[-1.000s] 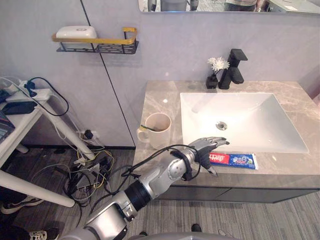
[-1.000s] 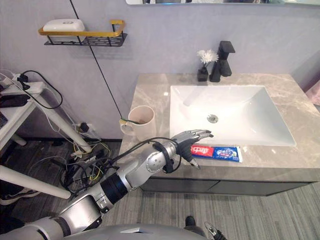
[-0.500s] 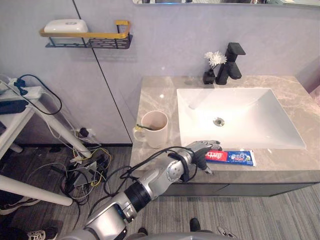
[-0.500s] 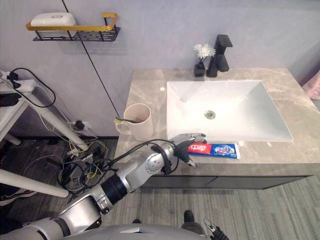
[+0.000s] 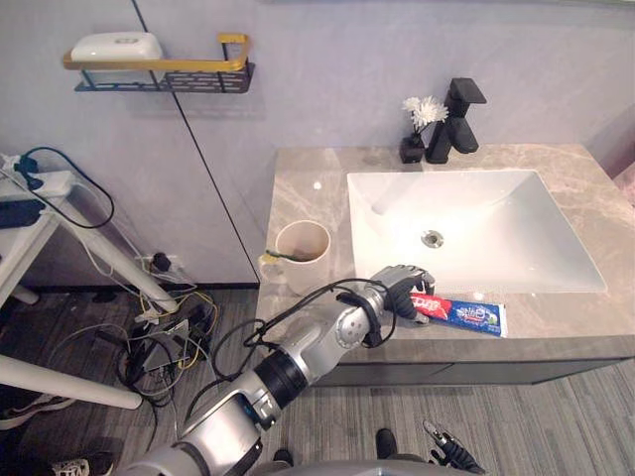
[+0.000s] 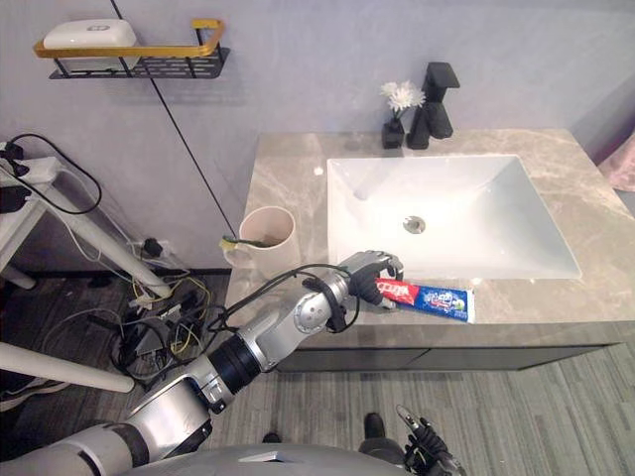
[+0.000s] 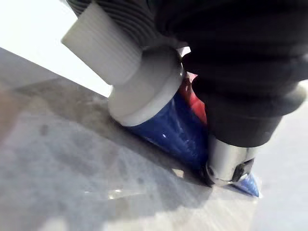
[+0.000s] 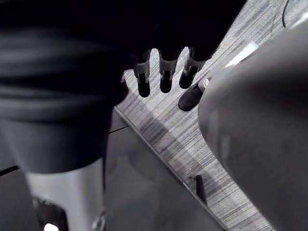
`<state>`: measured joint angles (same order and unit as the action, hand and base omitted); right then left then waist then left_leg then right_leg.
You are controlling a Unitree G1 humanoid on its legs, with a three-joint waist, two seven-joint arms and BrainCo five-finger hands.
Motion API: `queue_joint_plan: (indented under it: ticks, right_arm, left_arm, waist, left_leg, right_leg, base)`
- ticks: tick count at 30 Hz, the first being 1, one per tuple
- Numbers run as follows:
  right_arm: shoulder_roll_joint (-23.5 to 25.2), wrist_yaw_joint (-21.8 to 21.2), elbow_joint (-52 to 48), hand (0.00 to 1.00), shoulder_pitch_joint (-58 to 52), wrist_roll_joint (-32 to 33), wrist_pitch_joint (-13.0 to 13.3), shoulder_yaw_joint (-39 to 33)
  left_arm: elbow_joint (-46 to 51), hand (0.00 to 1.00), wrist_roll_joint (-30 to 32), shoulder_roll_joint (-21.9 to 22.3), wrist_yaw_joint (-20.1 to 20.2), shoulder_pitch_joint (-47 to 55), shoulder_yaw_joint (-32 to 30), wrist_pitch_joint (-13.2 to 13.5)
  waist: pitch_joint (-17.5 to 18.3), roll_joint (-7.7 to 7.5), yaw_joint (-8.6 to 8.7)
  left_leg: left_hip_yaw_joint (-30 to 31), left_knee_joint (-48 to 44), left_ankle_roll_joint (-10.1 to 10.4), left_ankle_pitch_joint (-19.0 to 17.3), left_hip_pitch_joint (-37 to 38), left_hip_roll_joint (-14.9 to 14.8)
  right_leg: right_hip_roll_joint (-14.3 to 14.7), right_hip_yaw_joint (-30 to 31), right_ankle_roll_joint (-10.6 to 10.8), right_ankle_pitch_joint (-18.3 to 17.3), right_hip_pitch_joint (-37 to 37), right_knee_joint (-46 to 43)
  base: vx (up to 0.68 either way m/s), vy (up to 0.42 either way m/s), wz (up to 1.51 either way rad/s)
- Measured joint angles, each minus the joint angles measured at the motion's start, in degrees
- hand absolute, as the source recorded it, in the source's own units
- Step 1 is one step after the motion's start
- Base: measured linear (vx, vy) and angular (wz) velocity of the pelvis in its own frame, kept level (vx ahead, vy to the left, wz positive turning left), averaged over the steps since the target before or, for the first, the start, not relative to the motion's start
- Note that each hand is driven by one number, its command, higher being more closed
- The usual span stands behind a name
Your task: Organize washtable
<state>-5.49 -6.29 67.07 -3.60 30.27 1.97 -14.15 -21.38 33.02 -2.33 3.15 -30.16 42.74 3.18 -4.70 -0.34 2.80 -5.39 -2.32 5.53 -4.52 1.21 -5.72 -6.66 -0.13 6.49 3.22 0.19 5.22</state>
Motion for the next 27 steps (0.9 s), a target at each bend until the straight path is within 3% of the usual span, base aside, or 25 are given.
queue_joint_plan:
  ticks: [18, 27]
  right_arm:
    - [0.00, 0.16, -0.10, 0.00, 0.46, 0.35, 0.03, -0.02]
    - [0.13, 1.42, -1.83, 0.00, 0.07, 7.14, 0.44, -2.27]
  left_arm:
    - [-0.95, 1.00, 0.03, 0.37, -1.51, -1.24, 0.01, 0.97]
    - [0.55, 1.00, -0.07, -0.26, -1.65, -1.20, 0.36, 0.92]
  waist:
    - [-0.47, 0.16, -0.01]
    - [-0.44, 0.65, -0.06]
  left_leg:
    - [-0.03, 0.05, 0.00, 0.00, 0.06, 0.00]
    - [-0.65, 0.16, 0.03, -0.03, 0.12, 0.00]
  right_leg:
    - [0.00, -0.09, 0.00, 0.00, 0.02, 0.01]
    - [0.02, 0.59, 0.07, 0.06, -0.30, 0.02]
  base:
    - [0.00, 0.000, 0.00]
    - [0.00, 0.002, -0.03]
